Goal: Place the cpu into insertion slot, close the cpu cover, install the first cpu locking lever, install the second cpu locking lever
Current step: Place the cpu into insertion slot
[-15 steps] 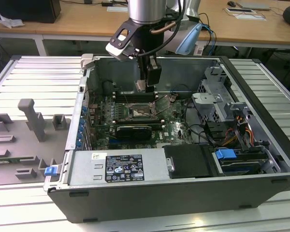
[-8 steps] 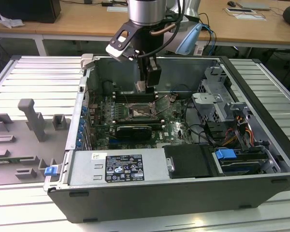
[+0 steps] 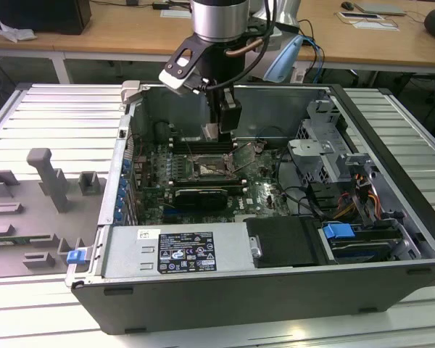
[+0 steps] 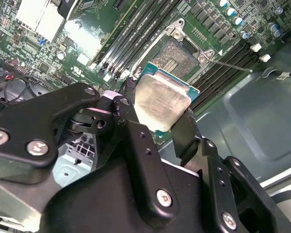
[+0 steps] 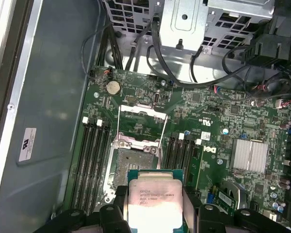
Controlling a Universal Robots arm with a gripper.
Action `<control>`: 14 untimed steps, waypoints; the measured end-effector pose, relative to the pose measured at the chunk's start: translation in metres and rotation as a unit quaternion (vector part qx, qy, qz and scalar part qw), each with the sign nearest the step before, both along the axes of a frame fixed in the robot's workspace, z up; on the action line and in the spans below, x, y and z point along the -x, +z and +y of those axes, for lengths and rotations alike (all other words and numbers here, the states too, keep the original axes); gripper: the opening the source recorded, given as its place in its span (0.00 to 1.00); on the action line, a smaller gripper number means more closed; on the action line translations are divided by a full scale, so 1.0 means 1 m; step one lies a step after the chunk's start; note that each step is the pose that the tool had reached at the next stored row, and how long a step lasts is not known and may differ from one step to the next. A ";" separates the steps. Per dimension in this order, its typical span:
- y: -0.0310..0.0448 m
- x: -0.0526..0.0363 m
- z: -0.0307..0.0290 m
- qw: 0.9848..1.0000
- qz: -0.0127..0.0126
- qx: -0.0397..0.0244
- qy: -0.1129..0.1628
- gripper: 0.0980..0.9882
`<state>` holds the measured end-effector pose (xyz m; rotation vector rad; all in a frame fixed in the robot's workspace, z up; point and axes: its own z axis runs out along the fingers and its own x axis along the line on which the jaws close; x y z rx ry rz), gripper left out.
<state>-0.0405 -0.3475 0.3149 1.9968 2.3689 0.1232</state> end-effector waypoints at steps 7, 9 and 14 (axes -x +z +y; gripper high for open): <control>-0.0038 0.0000 0.0000 1.000 0.000 0.000 -0.001 0.49; -0.0055 0.0000 0.0000 1.000 0.000 0.000 -0.002 0.49; -0.0087 0.0000 0.0000 1.000 0.001 0.000 -0.004 0.49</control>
